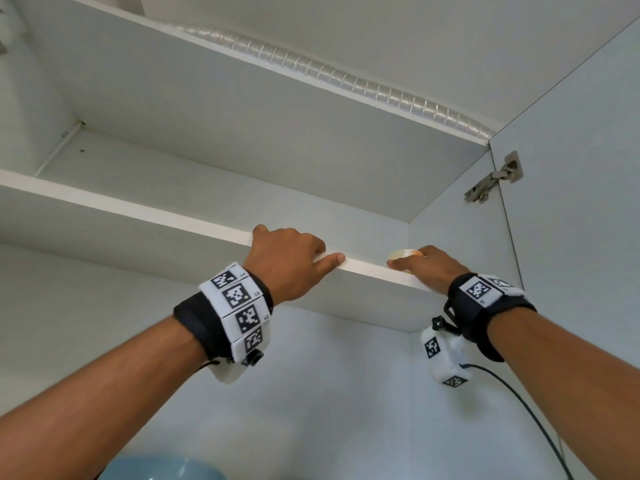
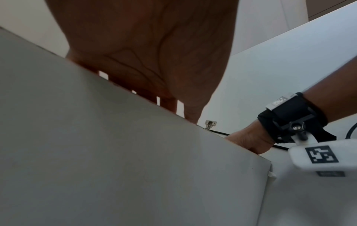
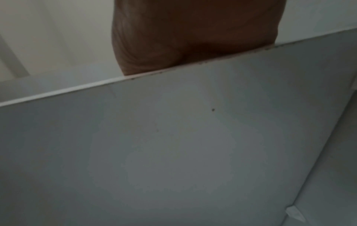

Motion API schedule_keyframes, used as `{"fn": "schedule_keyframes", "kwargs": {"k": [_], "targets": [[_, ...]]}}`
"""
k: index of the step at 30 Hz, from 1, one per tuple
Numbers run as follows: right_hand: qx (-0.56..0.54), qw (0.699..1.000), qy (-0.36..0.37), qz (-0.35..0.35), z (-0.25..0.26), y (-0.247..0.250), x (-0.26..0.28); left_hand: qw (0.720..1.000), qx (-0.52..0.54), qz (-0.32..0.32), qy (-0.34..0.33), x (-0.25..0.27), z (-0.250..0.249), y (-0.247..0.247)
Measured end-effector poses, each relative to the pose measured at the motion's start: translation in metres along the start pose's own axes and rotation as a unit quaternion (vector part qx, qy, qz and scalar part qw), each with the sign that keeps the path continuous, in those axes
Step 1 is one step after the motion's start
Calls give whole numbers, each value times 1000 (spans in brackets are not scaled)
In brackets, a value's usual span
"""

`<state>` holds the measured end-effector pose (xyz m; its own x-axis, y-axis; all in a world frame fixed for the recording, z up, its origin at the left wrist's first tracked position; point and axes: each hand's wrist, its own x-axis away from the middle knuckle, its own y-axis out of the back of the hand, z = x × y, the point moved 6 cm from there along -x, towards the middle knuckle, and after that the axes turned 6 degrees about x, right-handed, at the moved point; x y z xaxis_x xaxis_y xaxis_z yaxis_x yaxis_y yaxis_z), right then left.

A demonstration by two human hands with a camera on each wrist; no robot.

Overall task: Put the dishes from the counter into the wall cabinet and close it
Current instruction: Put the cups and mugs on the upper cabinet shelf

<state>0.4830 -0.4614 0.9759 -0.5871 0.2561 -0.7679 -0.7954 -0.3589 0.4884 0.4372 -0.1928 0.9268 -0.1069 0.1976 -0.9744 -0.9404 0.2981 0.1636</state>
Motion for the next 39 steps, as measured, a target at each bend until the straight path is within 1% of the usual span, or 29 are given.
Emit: {"fn": "schedule_keyframes", "kwargs": {"k": [2, 3, 5, 7, 8, 9, 13, 17, 20, 23, 25, 27, 29, 31, 33, 35, 39], "targets": [[-19, 1000, -2, 5, -1, 0, 1, 1000, 1, -4, 2, 1, -1, 1], [-27, 1000, -3, -4, -2, 0, 4, 1000, 2, -5, 3, 2, -1, 2], [-27, 998, 6, -49, -2, 6, 12, 1000, 2, -7, 5, 2, -2, 2], [-18, 994, 17, -111, -1, 13, 25, 1000, 2, -6, 4, 2, -3, 3], [-7, 992, 20, -128, 0, 16, 29, 1000, 2, -6, 4, 2, -3, 3], [11, 992, 19, -127, 1, 15, 31, 1000, 1, -5, 6, 2, -2, 2], [70, 995, 23, -71, 1, 9, 29, 1000, -3, -7, 10, 3, -4, 3], [94, 993, 38, -65, 1, 7, 33, 1000, -1, -6, 19, 4, -5, 4], [100, 987, 66, -104, 2, 7, 37, 1000, 1, -5, 29, 5, -6, 3], [111, 974, 122, -158, 3, 4, 46, 999, 6, -4, 36, 7, -6, 4], [121, 959, 158, -202, 0, 3, 57, 999, 5, 9, 34, 10, -8, 6], [148, 949, 177, -216, -3, 0, 69, 999, -9, 32, 29, 13, -9, 5], [170, 955, 170, -174, -8, -6, 75, 998, -26, 60, 22, 13, -11, 2], [175, 968, 135, -122, -14, -12, 82, 996, -27, 86, 15, 16, -13, 0], [162, 978, 112, -69, -16, -19, 94, 996, 1, 93, 11, 24, -17, 2], [152, 982, 105, -23, -17, -25, 107, 995, 34, 92, 9, 37, -25, 6], [162, 981, 88, 54, -22, -32, 137, 984, 110, 138, -7, 74, -45, 8]]}}
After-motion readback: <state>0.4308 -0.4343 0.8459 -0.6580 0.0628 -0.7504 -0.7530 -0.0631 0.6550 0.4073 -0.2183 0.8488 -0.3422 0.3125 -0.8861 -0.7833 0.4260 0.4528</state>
